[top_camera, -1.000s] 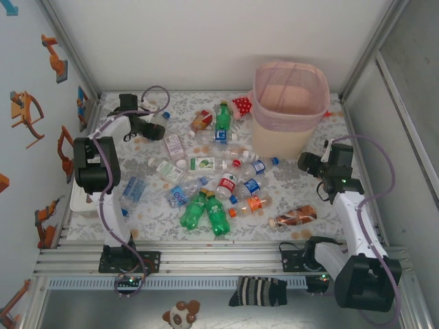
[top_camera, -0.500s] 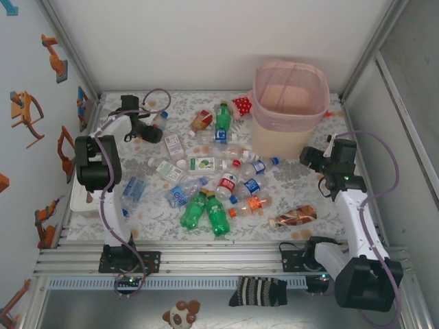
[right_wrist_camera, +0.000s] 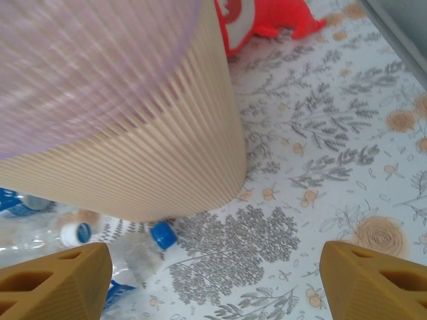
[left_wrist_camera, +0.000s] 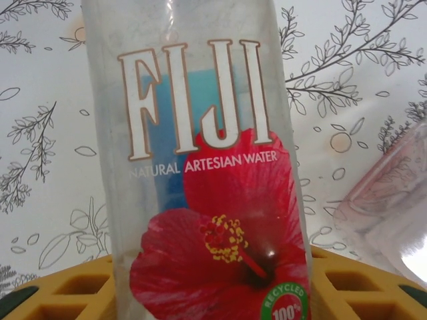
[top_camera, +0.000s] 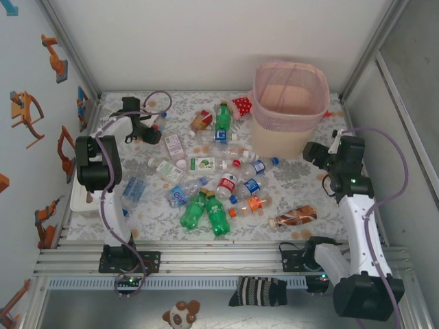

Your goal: Put the plastic bottles in the bin

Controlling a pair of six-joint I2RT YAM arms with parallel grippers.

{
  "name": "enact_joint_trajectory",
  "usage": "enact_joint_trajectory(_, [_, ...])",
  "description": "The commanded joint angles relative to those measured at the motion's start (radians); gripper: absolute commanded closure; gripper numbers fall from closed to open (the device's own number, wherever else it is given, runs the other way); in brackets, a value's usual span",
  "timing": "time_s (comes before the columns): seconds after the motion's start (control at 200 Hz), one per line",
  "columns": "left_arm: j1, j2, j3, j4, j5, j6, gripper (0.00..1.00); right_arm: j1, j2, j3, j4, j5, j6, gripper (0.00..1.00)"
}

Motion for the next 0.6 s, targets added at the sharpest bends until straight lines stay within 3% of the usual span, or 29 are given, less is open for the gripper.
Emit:
enact_joint_trajectory(0.0, [0.009, -0.118, -0.029, 0.045, 0.052, -0.058, 0.5, -0.004, -0.042, 0.066, -0.041, -0.068, 0.003, 0.2])
enact_joint_trajectory(0.28, [0.044, -0.368, -0.176, 0.208, 0.239, -0.243, 0.53, -0.004, -0.096, 0.138, -0.002, -0.311, 0.01, 0.2])
enact_joint_trajectory(0.596, [0.016, -0.653, -0.361, 0.476, 0.553, -0.463, 0.55, 0.033, -0.087, 0.171, 0.298, -0.639, 0.125, 0.24])
